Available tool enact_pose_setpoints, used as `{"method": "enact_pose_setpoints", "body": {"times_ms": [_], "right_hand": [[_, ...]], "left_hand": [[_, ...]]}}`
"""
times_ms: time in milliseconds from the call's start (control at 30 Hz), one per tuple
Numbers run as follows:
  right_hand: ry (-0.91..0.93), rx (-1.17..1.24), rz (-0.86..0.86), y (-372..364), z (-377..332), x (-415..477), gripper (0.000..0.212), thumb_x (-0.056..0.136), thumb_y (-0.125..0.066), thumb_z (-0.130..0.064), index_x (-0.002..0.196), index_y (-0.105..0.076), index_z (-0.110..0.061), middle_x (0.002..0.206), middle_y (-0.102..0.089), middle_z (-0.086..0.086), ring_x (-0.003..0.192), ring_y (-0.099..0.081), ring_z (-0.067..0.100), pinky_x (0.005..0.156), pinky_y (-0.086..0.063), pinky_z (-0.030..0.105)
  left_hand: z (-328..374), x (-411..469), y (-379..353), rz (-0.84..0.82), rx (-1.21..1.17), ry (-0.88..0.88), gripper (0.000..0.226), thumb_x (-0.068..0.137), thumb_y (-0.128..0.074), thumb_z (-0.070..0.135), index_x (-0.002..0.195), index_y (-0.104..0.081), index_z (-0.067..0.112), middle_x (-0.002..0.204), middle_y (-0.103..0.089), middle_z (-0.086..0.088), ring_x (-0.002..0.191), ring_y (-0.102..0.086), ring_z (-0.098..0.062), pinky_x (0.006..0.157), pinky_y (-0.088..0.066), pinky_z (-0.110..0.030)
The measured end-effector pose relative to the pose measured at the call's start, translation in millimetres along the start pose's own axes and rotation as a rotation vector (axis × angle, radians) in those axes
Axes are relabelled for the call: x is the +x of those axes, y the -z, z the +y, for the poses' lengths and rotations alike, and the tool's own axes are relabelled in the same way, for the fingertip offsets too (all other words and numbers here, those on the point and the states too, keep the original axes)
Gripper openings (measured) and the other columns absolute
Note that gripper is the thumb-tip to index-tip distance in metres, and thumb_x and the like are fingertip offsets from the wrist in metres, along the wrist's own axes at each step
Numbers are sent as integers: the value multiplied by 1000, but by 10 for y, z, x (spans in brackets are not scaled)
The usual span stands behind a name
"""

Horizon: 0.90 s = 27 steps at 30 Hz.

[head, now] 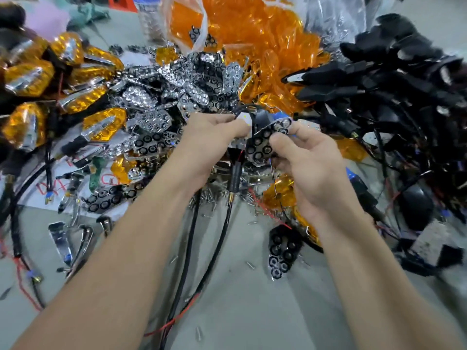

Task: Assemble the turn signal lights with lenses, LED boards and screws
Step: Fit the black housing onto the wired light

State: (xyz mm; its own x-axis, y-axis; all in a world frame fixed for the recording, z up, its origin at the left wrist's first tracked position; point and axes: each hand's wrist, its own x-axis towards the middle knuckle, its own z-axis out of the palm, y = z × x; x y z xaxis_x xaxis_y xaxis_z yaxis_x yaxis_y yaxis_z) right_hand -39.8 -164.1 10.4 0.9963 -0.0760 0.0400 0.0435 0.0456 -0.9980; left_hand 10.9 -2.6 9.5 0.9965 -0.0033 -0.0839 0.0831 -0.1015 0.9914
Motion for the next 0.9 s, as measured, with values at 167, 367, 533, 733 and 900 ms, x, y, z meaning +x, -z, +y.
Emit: {"method": "enact_pose_setpoints", "body": {"times_ms": [167, 367, 533, 733, 900], "right_hand": [[3, 52, 22, 87, -10, 65, 17, 100, -63, -7, 84, -68, -7, 72, -53, 10, 59, -46, 10, 51, -37, 19], [-34, 132, 86, 94, 28, 95, 10, 94, -72, -5, 102, -67, -9, 59, -54, 2, 47, -45, 11, 42, -35, 19], [60, 74, 154, 96, 34, 98, 15, 88, -80, -8, 83, -67, -13, 58, -61, 4, 43, -47, 12, 43, -38, 18], [240, -233, 396, 84, 102, 103, 16, 86, -80, -19, 76, -68, -18, 65, -68, 4, 52, -57, 19, 50, -49, 32], [104, -71, 110, -4, 82, 72, 22, 84, -80, -17, 101, -73, -29, 64, -67, -4, 55, -59, 11, 51, -48, 27]], "left_hand": [[-27, -12, -53, -4, 9, -41, 16, 75, -72, 20, 65, -80, 29, 67, -70, 9, 61, -61, -6, 63, -51, -24], [-17, -14, -60, -24, -36, 4, 13, 73, -75, 17, 81, -84, 20, 81, -78, 6, 78, -70, -9, 82, -59, -37], [-17, -25, -60, -45, -22, -22, 19, 88, -73, 6, 89, -84, 21, 82, -79, 8, 78, -70, -2, 77, -56, -24], [-3, -46, -66, -58, -72, -69, 31, 78, -67, 2, 100, -84, 15, 98, -81, -7, 86, -72, -19, 78, -64, -40], [-32, -79, -101, -132, -43, -172, 32, 84, -64, -6, 92, -85, 17, 73, -73, 2, 65, -58, -9, 61, -51, -21]]}}
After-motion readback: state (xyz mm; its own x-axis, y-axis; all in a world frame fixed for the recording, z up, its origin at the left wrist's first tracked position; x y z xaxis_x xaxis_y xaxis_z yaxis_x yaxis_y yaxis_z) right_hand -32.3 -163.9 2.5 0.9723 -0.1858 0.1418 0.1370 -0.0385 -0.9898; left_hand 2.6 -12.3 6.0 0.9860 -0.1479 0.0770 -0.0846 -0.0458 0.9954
